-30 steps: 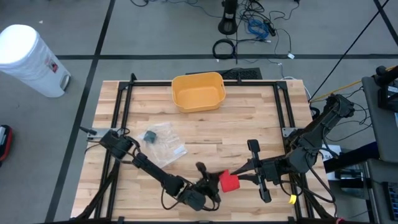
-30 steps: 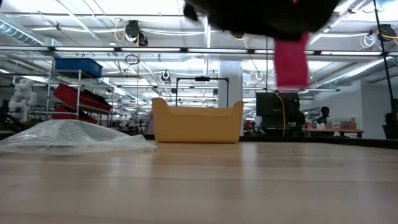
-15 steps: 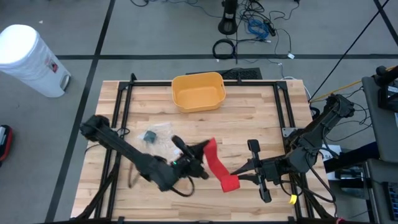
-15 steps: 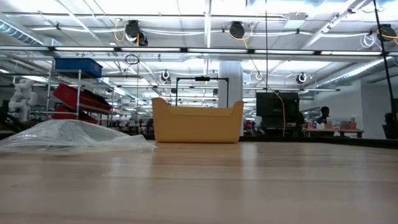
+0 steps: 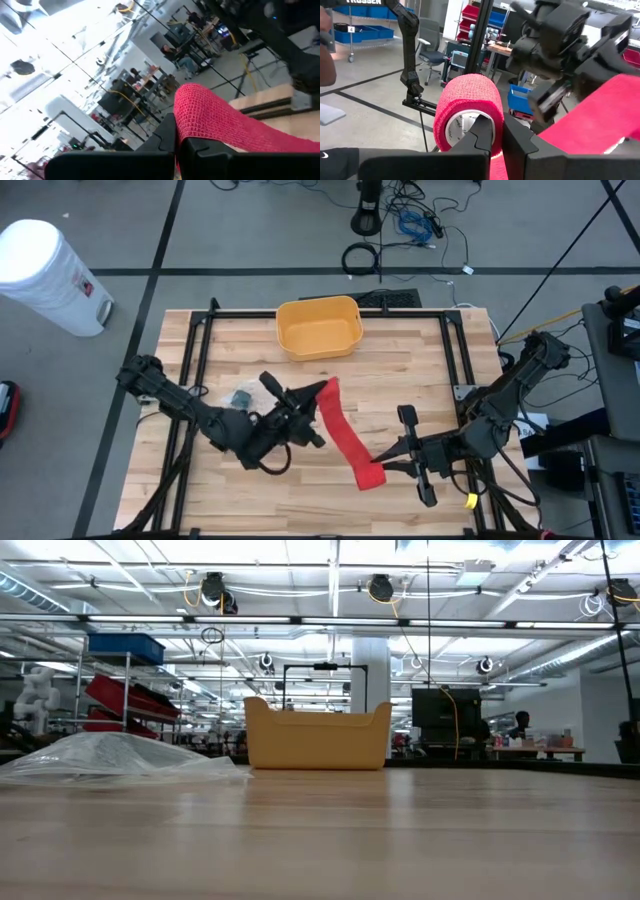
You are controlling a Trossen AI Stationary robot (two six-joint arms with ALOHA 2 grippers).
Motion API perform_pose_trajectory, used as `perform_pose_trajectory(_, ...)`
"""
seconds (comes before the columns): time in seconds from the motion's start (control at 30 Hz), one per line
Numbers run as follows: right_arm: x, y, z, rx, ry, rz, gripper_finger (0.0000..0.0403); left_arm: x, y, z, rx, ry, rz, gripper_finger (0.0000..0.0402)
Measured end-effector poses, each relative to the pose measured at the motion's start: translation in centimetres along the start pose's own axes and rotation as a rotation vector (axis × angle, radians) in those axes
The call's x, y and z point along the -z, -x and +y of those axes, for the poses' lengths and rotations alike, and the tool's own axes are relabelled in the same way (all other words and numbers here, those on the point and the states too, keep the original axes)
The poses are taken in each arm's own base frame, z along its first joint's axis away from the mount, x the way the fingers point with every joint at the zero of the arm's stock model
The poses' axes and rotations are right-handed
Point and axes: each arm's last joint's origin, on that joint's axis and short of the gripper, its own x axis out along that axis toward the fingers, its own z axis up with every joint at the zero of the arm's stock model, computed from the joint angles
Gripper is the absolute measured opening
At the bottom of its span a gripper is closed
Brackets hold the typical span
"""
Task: Roll bandage
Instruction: Roll the red bandage
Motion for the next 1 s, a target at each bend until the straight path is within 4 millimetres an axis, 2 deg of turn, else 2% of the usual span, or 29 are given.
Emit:
perform_pose_trajectory(0.17, 0.3, -0.4, 0.3, -0.003, 0.006, 0.013, 0.0016, -0.8, -0.5, 1.8, -0.057, 0.001, -0.088, 0.0002)
perform_pose_trajectory(0.43, 0.5, -0.6, 0.1, 0.005, 0.006, 0.017, 0.0016, -2.9, -0.4, 4.3, -0.056, 0.032, -0.279, 0.0001)
perform_pose_trajectory(0.77, 1.2, -1.6, 0.0, 0.001, 0.006, 0.043, 0.0016, -3.6, 0.0, 4.4, -0.032, -0.017, -0.435, 0.0001)
perform_pose_trajectory(1.0, 2.1, -1.9, -0.8, 0.024, -0.012, 0.112, 0.0016, -4.4, 2.0, 4.0, 0.012, -0.001, -0.516, 0.0001)
